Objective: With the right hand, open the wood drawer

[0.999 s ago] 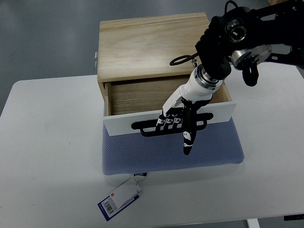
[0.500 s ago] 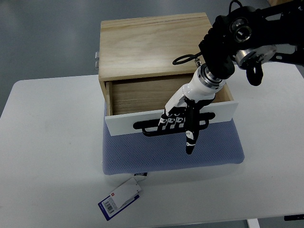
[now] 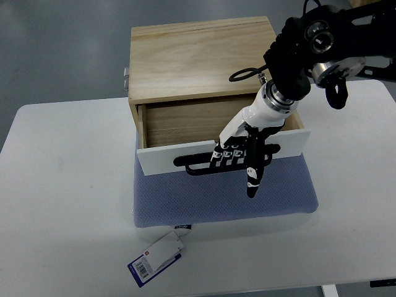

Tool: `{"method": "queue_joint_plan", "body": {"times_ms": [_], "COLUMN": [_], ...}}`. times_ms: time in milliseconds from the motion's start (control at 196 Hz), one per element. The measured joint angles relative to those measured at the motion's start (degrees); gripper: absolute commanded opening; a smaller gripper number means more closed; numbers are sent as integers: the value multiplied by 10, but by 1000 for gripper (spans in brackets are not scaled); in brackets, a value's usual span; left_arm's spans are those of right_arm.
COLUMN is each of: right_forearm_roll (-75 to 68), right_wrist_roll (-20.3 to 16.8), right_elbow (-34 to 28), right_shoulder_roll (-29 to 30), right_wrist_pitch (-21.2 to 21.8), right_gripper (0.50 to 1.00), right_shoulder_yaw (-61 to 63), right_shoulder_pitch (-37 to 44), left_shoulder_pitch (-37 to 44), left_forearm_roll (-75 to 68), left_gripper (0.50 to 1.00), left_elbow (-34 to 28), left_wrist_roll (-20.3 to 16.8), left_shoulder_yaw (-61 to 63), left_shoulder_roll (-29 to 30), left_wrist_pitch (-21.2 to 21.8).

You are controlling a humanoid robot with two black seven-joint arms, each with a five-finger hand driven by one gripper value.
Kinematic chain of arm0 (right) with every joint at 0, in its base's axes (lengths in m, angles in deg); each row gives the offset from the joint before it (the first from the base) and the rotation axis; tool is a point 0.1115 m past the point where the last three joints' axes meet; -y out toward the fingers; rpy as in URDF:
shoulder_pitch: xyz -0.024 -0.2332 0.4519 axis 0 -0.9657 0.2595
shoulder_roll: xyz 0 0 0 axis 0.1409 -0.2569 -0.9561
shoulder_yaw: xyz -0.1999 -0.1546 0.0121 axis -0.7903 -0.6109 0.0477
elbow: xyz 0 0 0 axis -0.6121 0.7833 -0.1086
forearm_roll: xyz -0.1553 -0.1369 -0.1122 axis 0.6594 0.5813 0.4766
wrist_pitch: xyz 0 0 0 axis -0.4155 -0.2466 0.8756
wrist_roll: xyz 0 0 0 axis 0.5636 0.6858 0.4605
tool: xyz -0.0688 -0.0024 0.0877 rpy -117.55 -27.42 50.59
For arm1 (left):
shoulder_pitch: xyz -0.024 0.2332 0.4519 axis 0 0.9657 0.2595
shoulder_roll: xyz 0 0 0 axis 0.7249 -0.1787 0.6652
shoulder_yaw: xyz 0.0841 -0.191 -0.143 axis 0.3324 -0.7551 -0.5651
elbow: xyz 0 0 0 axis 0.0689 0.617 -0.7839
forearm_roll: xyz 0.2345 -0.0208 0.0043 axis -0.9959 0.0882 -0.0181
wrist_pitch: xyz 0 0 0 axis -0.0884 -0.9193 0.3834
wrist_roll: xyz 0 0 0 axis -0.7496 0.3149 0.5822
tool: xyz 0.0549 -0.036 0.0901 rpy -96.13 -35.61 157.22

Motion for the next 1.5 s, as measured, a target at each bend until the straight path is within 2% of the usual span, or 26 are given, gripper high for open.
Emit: {"method": "queue_joint_plan", "body": {"times_ms": [597,933,1107,1224,1356,1499], "right_forearm_roll": [10,5,1,0,1,1], "right_wrist_roll": [0,0,7,43,91,147], "right_elbow": [-9,-2,48,106,195,276], "right_shoulder_roll": [-31,-88,-133,-163,-182,-165], "right_wrist_pitch": [-2,0,-4,-20,-69,-130], "right_gripper": [944,944,944,944,944,944], "right_shoulder_yaw": [12,69,124,183,290,443], "right_shoulder_pitch": [31,53,44,-3,-99,-232], "left_shoulder_pitch": [0,0,0,0,0,0], "left_forearm_roll": [0,0,0,0,0,0], "left_gripper": [1000,1000,1000,1000,1000,1000], "left_elbow": [0,0,0,1,1,2], "left_wrist_roll": [0,0,0,0,0,0], "left_shoulder_yaw": [1,1,2,3,2,2], "left_shoulder_roll": [0,0,0,0,0,0], "left_wrist_pitch": [1,1,1,1,1,0]}}
